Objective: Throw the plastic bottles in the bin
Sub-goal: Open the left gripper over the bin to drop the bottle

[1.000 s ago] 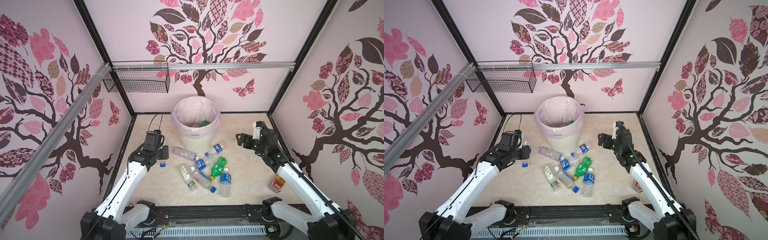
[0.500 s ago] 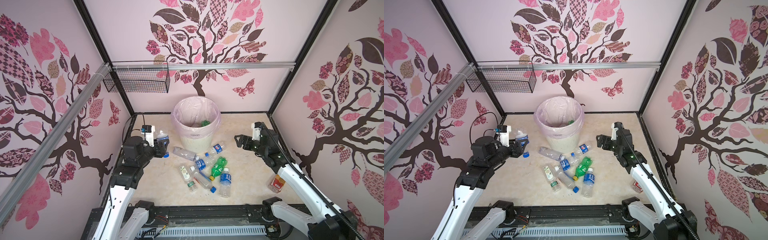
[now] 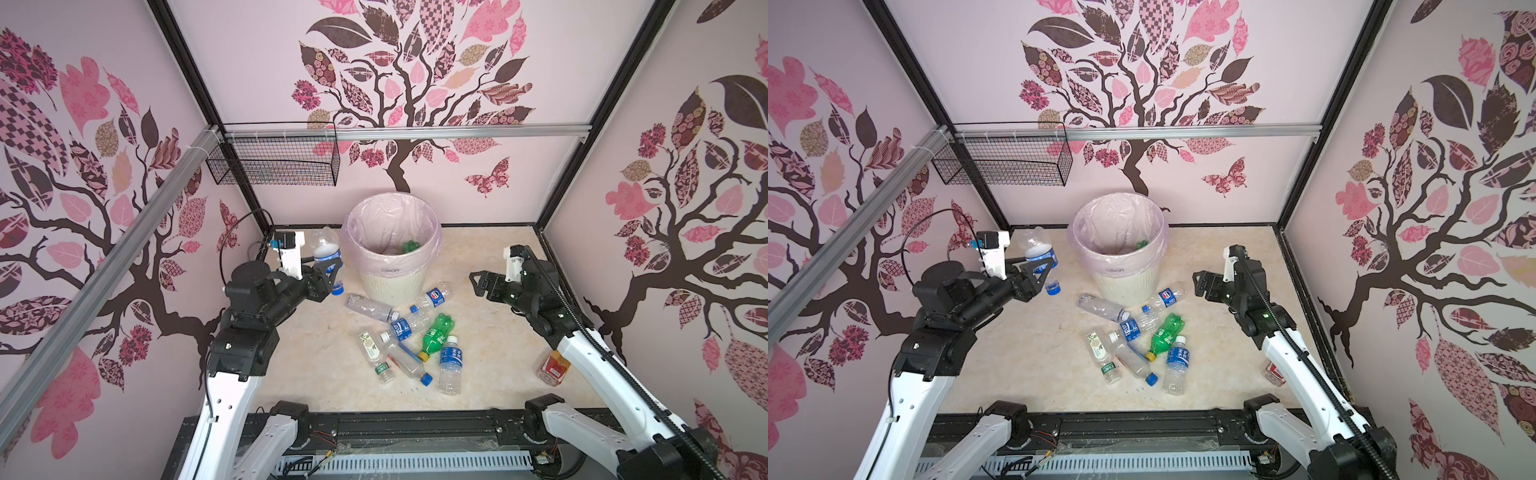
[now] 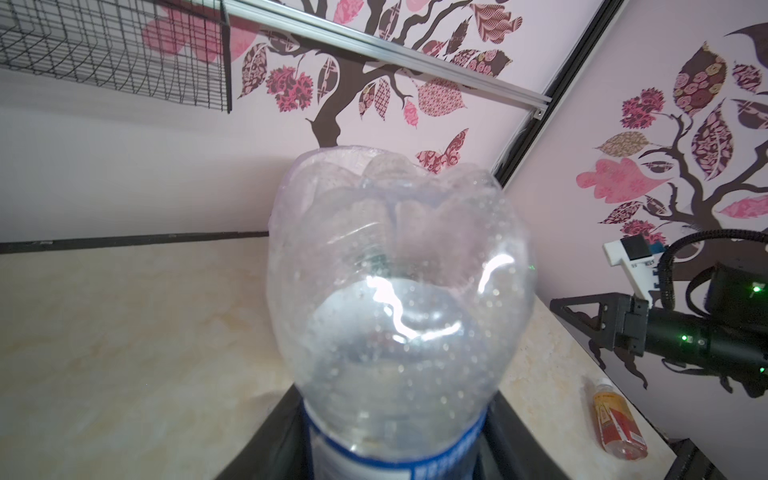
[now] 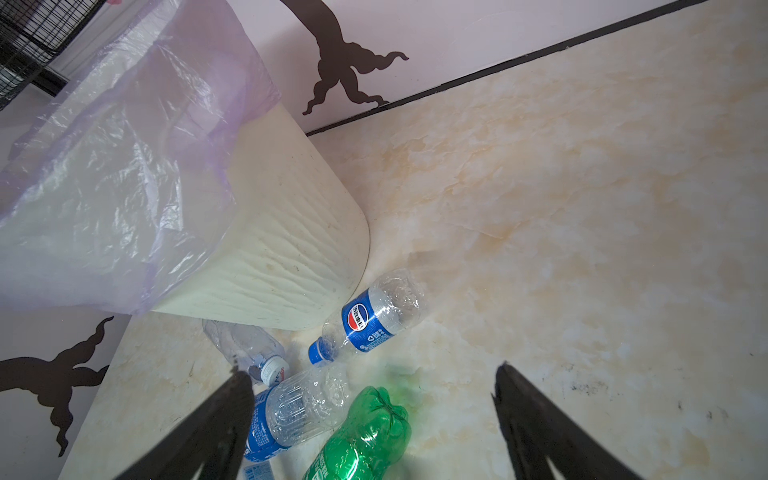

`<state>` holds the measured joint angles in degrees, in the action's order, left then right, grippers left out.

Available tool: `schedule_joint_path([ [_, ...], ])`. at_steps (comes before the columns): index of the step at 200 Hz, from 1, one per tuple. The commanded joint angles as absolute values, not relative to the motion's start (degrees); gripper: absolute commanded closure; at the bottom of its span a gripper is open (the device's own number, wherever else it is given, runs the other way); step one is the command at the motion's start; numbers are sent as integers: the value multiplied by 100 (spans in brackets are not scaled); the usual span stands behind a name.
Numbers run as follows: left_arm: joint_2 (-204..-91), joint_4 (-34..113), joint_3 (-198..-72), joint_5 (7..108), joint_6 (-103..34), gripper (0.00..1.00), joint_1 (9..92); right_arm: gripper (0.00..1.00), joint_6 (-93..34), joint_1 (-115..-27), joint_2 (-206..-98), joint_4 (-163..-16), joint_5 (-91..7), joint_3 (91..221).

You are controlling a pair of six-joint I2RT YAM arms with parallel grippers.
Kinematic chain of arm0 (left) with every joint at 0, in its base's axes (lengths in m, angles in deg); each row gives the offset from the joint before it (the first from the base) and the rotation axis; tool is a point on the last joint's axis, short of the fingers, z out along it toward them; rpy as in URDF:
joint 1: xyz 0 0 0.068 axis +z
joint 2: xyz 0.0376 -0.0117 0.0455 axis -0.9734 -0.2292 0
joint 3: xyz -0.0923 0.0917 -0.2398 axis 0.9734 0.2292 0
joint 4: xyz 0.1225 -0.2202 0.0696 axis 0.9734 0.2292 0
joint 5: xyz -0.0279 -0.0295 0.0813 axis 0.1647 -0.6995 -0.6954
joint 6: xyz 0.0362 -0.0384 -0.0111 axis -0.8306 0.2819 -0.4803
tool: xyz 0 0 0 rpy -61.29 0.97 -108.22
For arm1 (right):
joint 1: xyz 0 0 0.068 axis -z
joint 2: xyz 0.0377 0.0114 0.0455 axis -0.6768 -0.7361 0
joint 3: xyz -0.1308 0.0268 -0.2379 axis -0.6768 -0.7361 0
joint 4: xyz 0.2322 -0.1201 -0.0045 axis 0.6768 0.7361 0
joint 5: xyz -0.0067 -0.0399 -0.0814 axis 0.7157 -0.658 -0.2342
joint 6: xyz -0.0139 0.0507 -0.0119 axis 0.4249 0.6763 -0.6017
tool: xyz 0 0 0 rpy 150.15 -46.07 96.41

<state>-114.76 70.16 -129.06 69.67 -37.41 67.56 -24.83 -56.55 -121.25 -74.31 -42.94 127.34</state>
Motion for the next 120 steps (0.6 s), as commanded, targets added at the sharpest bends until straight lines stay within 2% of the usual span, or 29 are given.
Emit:
schedule_joint_path([
  [1, -12296, 6145, -13660, 7429, -3438, 47, 6770, 8, -2536, -5657, -12002, -7287, -4243, 12707],
  [22, -13617, 6043, -14775, 7356, -3474, 46, 6439, 8, -2519, -5657, -11943, -7231, -4220, 12706],
  [42, -14915, 6615, -16056, 6626, -3441, 30, 6065, 8, -2453, -5657, -11919, -7126, -4200, 12726],
  [52, -15414, 6950, -16574, 6689, -3378, 22, 6023, 8, -2426, -5657, -11940, -6955, -4200, 12791],
  [61, -15696, 7159, -16836, 6745, -3348, 19, 5992, 8, -2414, -5657, -11949, -6800, -4191, 12833],
  [84, -15642, 7224, -16565, 6489, -3366, 16, 5949, 7, -2413, -5653, -11897, -6548, -4135, 12796],
  [120, -14628, 7239, -15535, 5843, -3801, 6, 5976, 7, -2411, -5657, -12033, -6003, -3696, 13033],
])
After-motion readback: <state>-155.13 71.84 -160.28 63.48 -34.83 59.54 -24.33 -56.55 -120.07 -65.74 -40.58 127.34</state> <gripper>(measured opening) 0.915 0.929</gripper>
